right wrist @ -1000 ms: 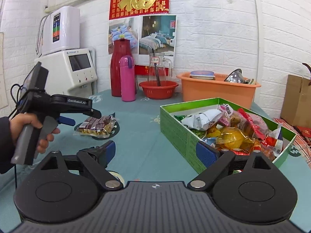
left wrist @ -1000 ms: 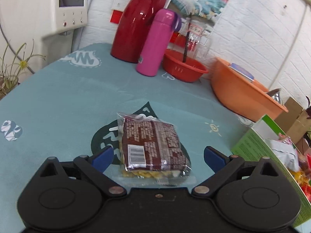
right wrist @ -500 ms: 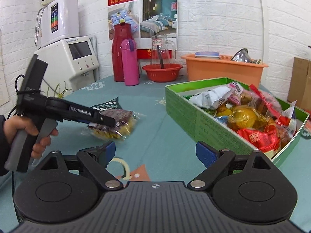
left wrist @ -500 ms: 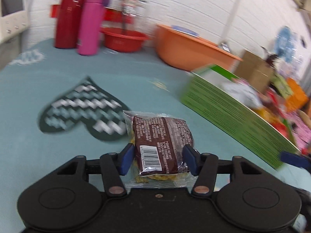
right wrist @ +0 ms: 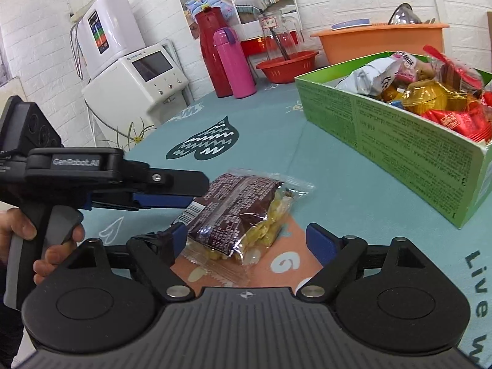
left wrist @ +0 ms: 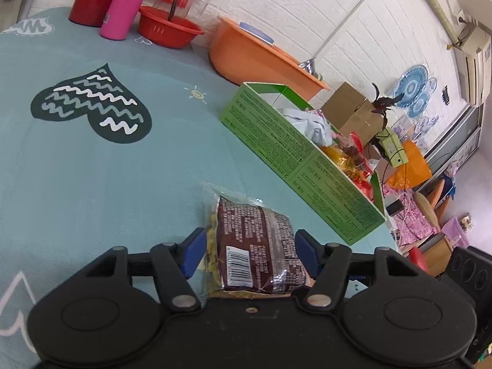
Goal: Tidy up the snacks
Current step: 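Close the left tool on the brown wafer packet, then carry the wafer packet into the green box and open the left tool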
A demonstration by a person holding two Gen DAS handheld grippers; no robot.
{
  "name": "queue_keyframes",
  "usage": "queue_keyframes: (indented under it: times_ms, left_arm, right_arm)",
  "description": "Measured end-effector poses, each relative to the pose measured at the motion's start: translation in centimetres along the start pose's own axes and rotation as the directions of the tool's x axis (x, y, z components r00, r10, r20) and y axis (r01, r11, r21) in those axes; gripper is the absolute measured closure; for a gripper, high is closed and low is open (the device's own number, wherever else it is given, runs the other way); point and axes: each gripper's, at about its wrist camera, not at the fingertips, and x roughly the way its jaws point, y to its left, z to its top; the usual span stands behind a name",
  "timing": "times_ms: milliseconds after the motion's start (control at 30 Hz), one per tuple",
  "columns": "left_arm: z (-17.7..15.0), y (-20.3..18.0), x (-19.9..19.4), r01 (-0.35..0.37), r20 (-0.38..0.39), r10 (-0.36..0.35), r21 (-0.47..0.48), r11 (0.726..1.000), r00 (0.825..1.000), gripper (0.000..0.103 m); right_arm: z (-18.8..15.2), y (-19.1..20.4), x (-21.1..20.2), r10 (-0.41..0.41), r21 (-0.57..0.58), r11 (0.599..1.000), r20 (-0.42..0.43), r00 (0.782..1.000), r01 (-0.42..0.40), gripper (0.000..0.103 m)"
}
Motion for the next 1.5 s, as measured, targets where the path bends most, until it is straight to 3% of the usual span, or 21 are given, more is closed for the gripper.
queue_keyframes:
  times_ms: [167,233,267,500,667,933,1300,1367,1400,1467,1500]
  left_arm:
    - [-0.5,0.2,0.8,-0.004,-0.03,0.004,-0.011,1.0,1.0,0.024]
    - [-0.7,0.2,1.1,-0.017,-0.026,0.017,-0.005,1.0,1.0,0.044]
    - [-0.7,0.0,1.1,-0.033,-0.023,0.033,0.003,0.999,0.999,0.044]
    - [0.6,-2.7,0.3,-0.018,0.038,0.015,0.055,0.998,0.999,0.046]
    - [3.5,-5.7,0.5,0.031,0.105,-0.043,0.112,0.993,0.994,0.046]
    - [9.1,-9.6,3.6,0.107,0.171,-0.136,0.171,0.98,0.976,0.045]
    - [14.3,-9.4,10.9,0.115,0.166,-0.143,0.167,0.979,0.976,0.045]
    - [14.6,-8.8,12.4,0.09,0.158,-0.116,0.165,0.982,0.981,0.027]
    - [14.7,-8.4,13.0,0.066,0.151,-0.091,0.159,0.985,0.984,0.0]
    - [14.4,-7.6,13.5,0.015,0.156,-0.036,0.135,0.991,0.987,0.0]
    - [14.2,-7.2,13.4,0.005,0.166,-0.027,0.133,0.991,0.986,0.0]
  right_arm:
    - [0.1,0.2,0.8,0.014,0.006,1.0,-0.018,1.0,-0.014,0.0]
    - [0.0,0.2,1.3,0.021,0.002,1.0,-0.018,1.0,-0.021,0.0]
    - [-0.1,0.3,1.4,0.015,-0.009,1.0,-0.015,1.0,-0.016,0.0]
    - [1.0,0.1,-0.2,-0.05,-0.026,0.998,0.061,0.997,0.052,0.029]
    - [3.6,-0.7,-2.5,-0.086,-0.047,0.994,0.175,0.981,0.096,0.031]
    - [8.9,-2.7,-4.1,-0.173,-0.083,0.974,0.325,0.93,0.21,0.031]
    - [13.6,-8.5,-0.5,-0.264,-0.101,0.944,0.346,0.9,0.315,0.031]
    - [13.8,-9.1,0.9,-0.288,-0.12,0.932,0.335,0.897,0.343,0.03]
    - [13.8,-9.5,1.9,-0.314,-0.132,0.92,0.31,0.897,0.368,0.028]
    - [13.7,-10.2,3.4,-0.373,-0.131,0.901,0.253,0.893,0.413,0.02]
    - [13.7,-10.7,3.4,-0.358,-0.111,0.914,0.232,0.905,0.39,0.011]
